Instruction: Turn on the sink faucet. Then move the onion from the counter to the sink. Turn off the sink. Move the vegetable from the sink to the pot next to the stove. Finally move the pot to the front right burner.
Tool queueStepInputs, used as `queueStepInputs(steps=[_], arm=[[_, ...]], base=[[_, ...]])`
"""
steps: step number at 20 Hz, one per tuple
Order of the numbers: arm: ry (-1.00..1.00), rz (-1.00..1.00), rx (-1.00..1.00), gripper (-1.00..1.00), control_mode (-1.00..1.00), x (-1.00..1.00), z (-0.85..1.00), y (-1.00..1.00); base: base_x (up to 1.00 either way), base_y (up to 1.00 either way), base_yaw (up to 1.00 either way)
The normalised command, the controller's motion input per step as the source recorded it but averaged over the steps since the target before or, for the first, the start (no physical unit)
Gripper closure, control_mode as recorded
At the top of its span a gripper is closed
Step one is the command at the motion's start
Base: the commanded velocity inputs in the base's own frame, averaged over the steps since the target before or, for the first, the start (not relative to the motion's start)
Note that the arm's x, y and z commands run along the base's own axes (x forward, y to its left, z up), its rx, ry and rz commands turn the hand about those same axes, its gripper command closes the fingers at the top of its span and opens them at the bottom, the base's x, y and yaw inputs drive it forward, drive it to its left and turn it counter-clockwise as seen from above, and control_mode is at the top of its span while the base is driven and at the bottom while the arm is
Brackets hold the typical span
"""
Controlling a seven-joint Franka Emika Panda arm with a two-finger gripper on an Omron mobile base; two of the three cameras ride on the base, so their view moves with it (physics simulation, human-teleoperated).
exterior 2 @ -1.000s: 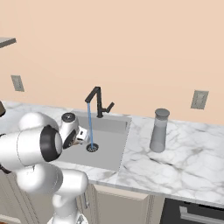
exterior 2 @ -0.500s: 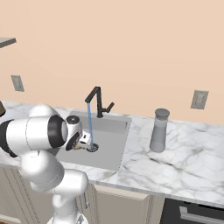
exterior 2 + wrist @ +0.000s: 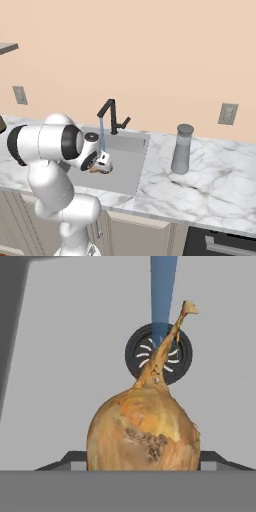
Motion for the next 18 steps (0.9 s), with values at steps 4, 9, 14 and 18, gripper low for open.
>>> queueStepInputs(steps=[4, 9, 14, 18], arm=[[0.01, 0.0, 0.0, 1.0, -1.0, 0.1, -0.17, -0.24], [0.02, 0.0, 0.0, 1.0, -1.0, 0.13, -0.25, -0.15], [0.01, 0.0, 0.0, 1.0, -1.0, 0.11, -0.25, -0.07], [0.01, 0.0, 0.0, 1.0, -1.0, 0.09, -0.19, 0.0]], base=[[0.0, 0.0, 0.0], [0.0, 0.0, 0.0], [0.0, 0.0, 0.0], [0.0, 0.0, 0.0]])
